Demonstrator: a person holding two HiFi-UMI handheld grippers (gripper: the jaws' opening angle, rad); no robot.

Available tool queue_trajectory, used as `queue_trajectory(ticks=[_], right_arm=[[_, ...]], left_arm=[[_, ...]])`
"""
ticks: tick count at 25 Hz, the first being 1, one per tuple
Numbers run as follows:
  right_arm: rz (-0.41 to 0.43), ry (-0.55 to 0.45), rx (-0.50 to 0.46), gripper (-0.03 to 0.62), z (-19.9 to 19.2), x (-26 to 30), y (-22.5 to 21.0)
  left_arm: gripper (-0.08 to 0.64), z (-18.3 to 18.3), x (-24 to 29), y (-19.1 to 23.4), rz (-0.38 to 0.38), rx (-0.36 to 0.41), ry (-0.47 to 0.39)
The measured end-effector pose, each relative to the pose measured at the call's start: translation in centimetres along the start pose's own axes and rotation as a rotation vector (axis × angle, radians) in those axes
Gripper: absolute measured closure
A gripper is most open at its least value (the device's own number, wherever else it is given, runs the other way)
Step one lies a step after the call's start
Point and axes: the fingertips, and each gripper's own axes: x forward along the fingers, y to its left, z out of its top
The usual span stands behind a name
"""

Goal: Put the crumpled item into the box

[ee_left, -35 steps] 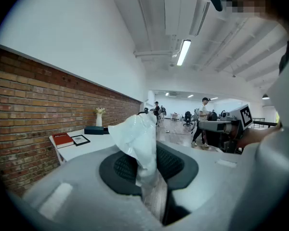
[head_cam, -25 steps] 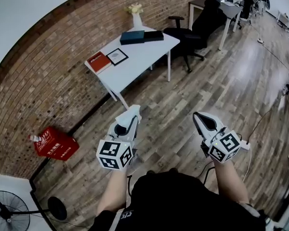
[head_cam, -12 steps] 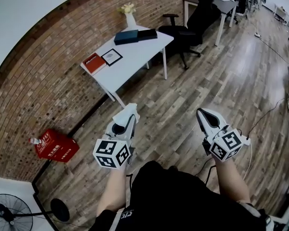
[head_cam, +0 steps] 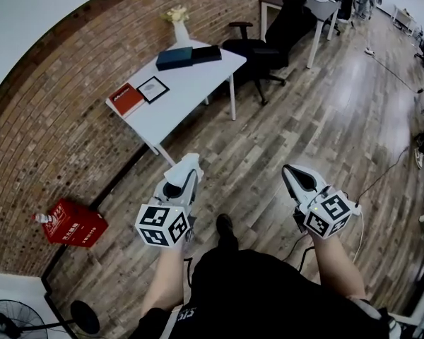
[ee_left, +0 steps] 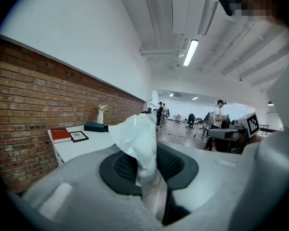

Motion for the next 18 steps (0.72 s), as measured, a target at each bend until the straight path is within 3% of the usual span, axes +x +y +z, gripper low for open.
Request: queue_trajectory(ticks=[18], right_arm=[[0.002, 0.061, 0.042, 0.592, 1.2, 15.9, -6.4]], left_arm=[[0.477, 4.3, 12.9, 11.3, -0.042, 0.007, 0.019]])
